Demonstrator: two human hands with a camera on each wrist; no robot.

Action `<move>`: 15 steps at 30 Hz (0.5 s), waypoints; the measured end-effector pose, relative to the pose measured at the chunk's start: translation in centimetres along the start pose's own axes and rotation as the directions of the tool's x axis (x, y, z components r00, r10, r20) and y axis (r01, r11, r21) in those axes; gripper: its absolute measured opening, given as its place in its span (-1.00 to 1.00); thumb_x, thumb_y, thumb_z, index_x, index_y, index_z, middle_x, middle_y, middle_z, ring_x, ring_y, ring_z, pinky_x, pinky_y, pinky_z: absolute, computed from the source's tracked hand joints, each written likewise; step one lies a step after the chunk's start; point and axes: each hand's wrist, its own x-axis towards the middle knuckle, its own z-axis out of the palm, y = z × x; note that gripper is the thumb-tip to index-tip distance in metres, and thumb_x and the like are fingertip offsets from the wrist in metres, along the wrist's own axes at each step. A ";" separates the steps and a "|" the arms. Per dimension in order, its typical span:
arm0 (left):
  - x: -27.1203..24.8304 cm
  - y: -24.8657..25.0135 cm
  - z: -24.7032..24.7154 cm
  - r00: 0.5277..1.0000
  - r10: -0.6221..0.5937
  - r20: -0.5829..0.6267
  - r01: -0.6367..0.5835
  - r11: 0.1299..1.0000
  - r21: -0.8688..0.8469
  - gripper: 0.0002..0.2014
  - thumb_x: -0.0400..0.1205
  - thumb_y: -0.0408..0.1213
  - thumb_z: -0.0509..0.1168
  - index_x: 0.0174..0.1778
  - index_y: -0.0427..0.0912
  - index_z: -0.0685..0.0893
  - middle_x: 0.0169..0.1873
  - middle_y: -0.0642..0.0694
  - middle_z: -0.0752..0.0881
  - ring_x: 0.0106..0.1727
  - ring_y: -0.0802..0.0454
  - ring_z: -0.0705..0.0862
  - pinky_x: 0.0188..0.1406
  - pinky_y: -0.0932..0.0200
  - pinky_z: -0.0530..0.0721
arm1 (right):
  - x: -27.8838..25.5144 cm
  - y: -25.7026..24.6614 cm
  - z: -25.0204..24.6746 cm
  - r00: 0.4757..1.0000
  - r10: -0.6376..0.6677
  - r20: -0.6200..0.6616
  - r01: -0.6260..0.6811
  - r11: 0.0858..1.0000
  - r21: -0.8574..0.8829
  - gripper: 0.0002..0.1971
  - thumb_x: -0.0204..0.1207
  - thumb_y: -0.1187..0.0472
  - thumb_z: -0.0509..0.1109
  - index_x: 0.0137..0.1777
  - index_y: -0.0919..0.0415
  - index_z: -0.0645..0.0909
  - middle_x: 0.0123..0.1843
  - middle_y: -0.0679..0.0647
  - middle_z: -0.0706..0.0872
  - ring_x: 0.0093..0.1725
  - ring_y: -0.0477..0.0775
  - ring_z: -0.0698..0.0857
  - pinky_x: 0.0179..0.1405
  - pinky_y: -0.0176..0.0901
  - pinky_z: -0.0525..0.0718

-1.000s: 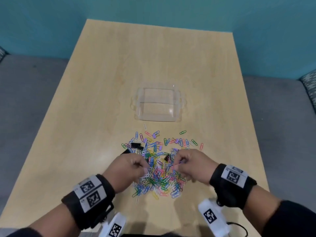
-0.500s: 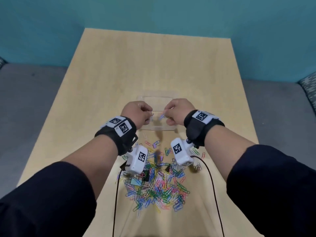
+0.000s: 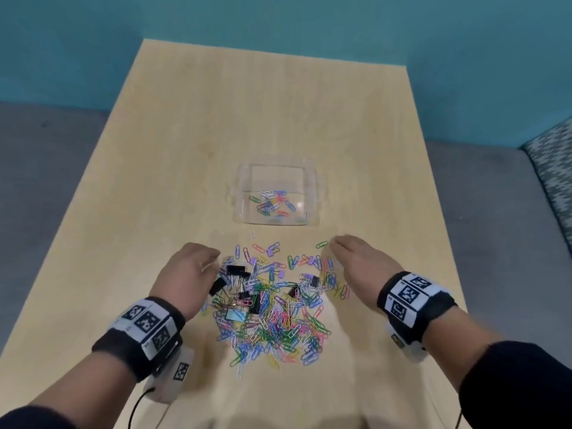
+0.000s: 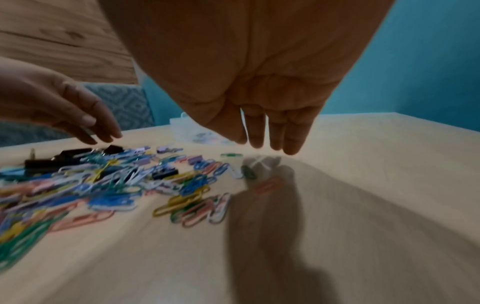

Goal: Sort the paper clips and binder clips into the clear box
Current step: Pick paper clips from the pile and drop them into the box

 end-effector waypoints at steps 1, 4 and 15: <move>-0.4 -0.3 0.3 1.000 -0.006 -0.002 0.006 1.000 0.004 -0.78 0.60 -0.28 0.32 0.15 -0.14 0.72 0.06 -0.05 0.63 0.06 -0.04 0.64 0.15 0.06 0.57 | 0.1 -0.2 0.3 0.999 -0.041 0.009 0.041 0.999 -0.034 -0.32 0.55 0.44 0.13 0.67 0.26 0.01 0.69 0.17 0.08 0.66 0.17 0.06 0.59 -0.08 0.09; -1.6 -0.6 1.1 1.000 -0.020 -0.013 0.020 1.000 0.024 -0.76 0.57 -0.30 0.34 0.15 -0.14 0.72 0.08 -0.09 0.63 0.11 -0.11 0.60 0.19 0.03 0.53 | 0.9 -1.5 0.2 0.987 -0.159 0.015 0.159 0.977 -0.138 -0.30 0.58 0.38 0.10 0.67 0.29 -0.12 0.71 0.19 -0.08 0.67 0.23 -0.09 0.61 -0.07 -0.10; -8.5 0.5 1.7 0.985 0.172 -0.029 -0.167 0.979 0.116 -0.69 0.59 -0.18 0.18 0.17 -0.14 0.70 0.14 -0.10 0.63 0.15 -0.10 0.57 0.16 0.08 0.55 | -4.7 -2.0 5.4 0.980 -0.199 -0.007 0.196 0.970 -0.141 -0.38 0.23 0.33 0.48 0.36 0.46 0.55 0.37 0.36 0.60 0.38 0.42 0.55 0.49 0.15 0.41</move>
